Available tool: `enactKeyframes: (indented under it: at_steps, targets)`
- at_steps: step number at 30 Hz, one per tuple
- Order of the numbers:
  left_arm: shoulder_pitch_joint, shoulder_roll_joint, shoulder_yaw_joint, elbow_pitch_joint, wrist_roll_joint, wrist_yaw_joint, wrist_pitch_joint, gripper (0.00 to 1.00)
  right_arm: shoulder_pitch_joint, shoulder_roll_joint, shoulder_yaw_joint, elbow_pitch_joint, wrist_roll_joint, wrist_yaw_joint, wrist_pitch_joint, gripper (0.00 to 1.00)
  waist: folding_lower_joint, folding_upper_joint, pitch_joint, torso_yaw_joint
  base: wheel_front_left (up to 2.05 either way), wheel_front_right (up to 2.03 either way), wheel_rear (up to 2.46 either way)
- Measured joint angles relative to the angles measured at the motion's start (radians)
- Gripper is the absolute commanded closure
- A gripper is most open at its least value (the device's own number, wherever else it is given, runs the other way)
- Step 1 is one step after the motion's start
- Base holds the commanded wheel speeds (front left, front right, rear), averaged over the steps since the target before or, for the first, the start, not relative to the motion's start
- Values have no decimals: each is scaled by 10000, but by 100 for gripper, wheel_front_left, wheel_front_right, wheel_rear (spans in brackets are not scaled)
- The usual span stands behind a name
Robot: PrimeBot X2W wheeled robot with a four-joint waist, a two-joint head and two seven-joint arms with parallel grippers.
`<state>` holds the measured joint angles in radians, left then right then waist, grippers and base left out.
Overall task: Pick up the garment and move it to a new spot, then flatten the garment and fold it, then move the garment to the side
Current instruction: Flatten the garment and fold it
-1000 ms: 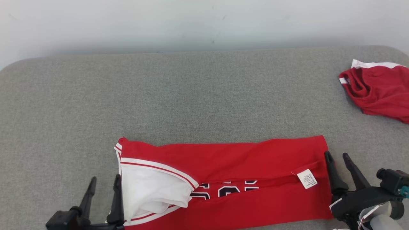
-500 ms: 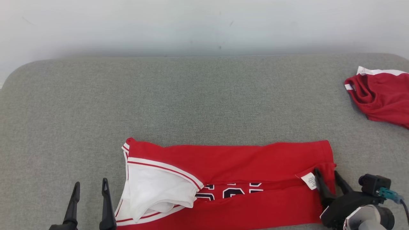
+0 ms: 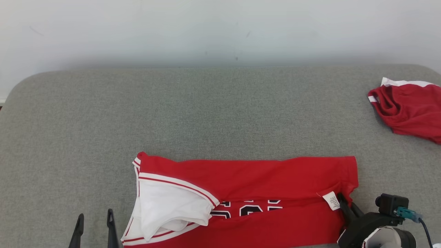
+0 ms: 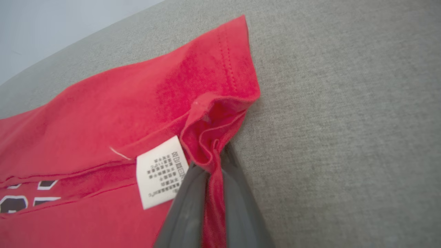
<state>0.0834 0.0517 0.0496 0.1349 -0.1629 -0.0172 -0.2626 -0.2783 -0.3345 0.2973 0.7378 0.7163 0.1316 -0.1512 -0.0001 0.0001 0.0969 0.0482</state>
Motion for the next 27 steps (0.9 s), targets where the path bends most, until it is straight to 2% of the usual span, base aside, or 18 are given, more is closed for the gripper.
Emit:
enactKeyframes:
  at_steps: [4, 11, 15, 21, 27]
  targets:
    - [148, 0, 17, 40, 2, 10, 0, 0, -71, -253, -161, 127, 6, 2, -278, 100, 0, 0, -120, -64, 0, 0, 0]
    - [153, -4, 21, 27, 52, 8, 0, 0, -402, -1225, -957, 366, -58, 2, -694, 100, 1, 0, -224, -86, 0, 0, 0]
    - [200, -2, 36, 25, 100, 8, 0, 0, -381, -1469, -1237, 92, -205, 2, -794, 100, 2, 0, -276, -80, 0, 0, 0]
    - [344, -4, 102, 23, 104, 54, 0, 0, -151, -1223, -1195, -1129, -640, 2, -777, 100, 1, 0, -353, -159, 0, 0, 0]
    - [367, -4, 12, 31, 105, 58, 0, 0, 235, -263, -529, -3453, -1216, 2, 58, 100, 1, 0, -451, -208, 0, 0, 0]
